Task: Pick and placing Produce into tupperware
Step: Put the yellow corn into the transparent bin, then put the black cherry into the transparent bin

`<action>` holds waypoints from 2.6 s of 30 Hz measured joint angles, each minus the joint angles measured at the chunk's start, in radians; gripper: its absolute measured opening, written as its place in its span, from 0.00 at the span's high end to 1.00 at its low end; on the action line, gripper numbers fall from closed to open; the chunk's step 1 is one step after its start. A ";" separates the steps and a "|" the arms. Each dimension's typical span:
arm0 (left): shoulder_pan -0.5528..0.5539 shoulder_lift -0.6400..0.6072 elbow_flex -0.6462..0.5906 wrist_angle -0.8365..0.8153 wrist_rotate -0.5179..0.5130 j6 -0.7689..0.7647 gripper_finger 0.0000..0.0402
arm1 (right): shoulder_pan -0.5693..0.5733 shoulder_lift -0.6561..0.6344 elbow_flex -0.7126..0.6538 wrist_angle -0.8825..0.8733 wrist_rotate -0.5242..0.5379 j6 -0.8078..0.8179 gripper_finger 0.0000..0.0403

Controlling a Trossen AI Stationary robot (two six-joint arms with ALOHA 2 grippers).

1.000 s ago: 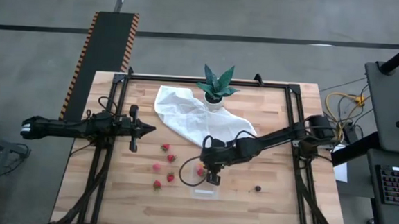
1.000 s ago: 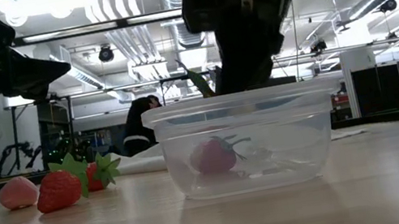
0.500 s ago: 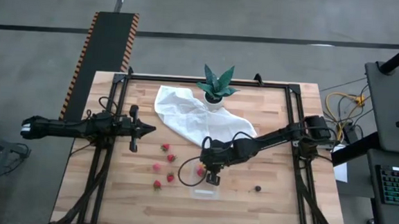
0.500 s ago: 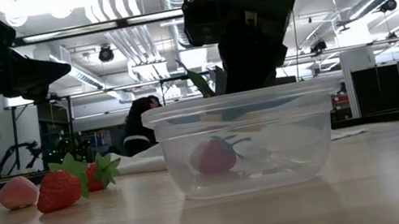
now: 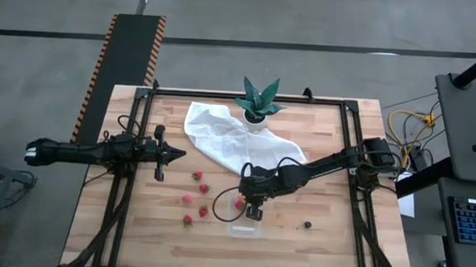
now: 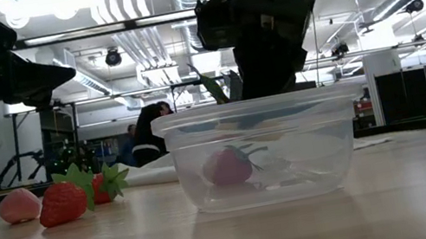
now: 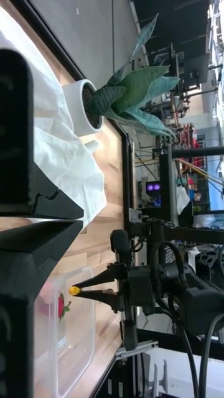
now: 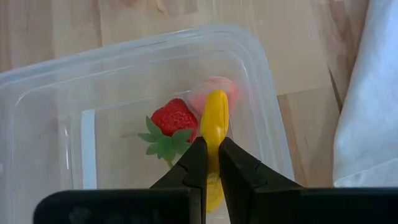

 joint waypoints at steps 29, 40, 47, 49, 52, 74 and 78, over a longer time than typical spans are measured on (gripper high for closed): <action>0.000 0.000 0.000 0.000 0.000 0.000 1.00 | -0.005 0.000 0.002 -0.003 -0.003 0.000 0.72; 0.000 0.000 0.000 0.000 0.000 0.000 1.00 | 0.007 -0.099 0.023 -0.083 0.066 -0.045 0.68; 0.000 0.001 0.000 -0.001 0.000 -0.001 1.00 | 0.073 -0.277 -0.009 -0.311 0.215 0.008 0.71; 0.000 0.001 0.000 0.000 0.000 -0.001 1.00 | 0.102 -0.334 -0.026 -0.343 0.212 0.030 0.72; 0.000 0.000 0.000 0.000 0.000 -0.002 1.00 | 0.158 -0.422 -0.057 -0.368 0.158 0.041 0.72; 0.000 0.036 0.000 0.001 0.000 -0.132 1.00 | 0.418 -0.533 -0.238 -0.509 0.128 0.079 0.72; 0.000 0.039 0.000 0.008 -0.007 -0.132 1.00 | 0.425 -0.469 -0.230 -0.519 0.110 0.080 0.72</action>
